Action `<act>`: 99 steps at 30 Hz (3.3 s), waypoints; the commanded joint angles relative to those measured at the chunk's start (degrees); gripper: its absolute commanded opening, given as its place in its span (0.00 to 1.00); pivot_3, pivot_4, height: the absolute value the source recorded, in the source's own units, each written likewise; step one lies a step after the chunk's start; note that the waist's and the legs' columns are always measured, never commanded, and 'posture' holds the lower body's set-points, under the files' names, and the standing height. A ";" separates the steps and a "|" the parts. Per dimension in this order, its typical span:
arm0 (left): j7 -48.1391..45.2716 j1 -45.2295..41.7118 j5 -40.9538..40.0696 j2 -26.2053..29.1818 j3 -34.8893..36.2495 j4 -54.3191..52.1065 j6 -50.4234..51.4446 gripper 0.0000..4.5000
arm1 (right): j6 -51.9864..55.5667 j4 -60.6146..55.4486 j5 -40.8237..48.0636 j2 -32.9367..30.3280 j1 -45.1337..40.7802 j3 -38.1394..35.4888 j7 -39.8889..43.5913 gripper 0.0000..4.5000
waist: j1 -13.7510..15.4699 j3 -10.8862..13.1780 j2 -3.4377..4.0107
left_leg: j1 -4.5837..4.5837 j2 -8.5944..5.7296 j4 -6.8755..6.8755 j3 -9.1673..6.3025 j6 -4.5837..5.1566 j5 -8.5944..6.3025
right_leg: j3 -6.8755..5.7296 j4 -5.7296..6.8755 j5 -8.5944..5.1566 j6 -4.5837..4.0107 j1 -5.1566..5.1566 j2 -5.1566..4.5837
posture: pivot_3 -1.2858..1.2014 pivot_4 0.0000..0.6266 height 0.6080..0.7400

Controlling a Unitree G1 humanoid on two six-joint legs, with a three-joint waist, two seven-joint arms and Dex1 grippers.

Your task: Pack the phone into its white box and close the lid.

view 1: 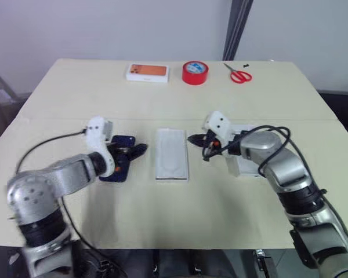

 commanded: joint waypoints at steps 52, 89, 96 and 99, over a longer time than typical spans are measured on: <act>-28.42 23.75 25.10 10.31 0.86 4.26 -31.84 0.97 | -1.40 -0.82 -11.60 9.49 -6.21 8.86 6.94 0.01 | 0.03 0.00 0.04 | -0.05 -0.01 -0.71 0.03 0.16 -0.05 | 0.02 0.07 0.04 -0.10 -0.50 -0.18 | 0.52 0.24 0.88; -16.80 -5.92 5.32 0.14 -0.63 27.45 14.80 0.97 | 6.58 18.08 -21.63 24.89 -14.48 22.25 -0.18 0.01 | 0.36 -0.18 -0.07 | -0.05 -0.14 -0.61 0.00 -0.35 0.24 | -0.01 0.64 0.06 -0.07 -0.75 -0.21 | 0.52 0.24 0.88; -9.72 -6.82 -2.19 -1.22 3.29 31.50 14.80 0.97 | 6.90 17.03 -21.78 24.45 -14.09 22.21 0.12 0.01 | 0.16 -0.19 -0.09 | -0.05 -0.15 -0.61 -0.01 -0.34 0.24 | -0.01 0.63 0.06 -0.07 -0.75 -0.21 | 0.52 0.24 0.88; -6.33 -7.74 -4.66 -1.58 6.15 33.67 14.80 0.97 | 7.09 16.52 -21.80 24.27 -13.91 22.14 0.21 0.01 | 0.05 -0.19 -0.09 | -0.05 -0.15 -0.62 -0.01 -0.34 0.24 | -0.01 0.64 0.06 -0.07 -0.77 -0.20 | 0.52 0.24 0.88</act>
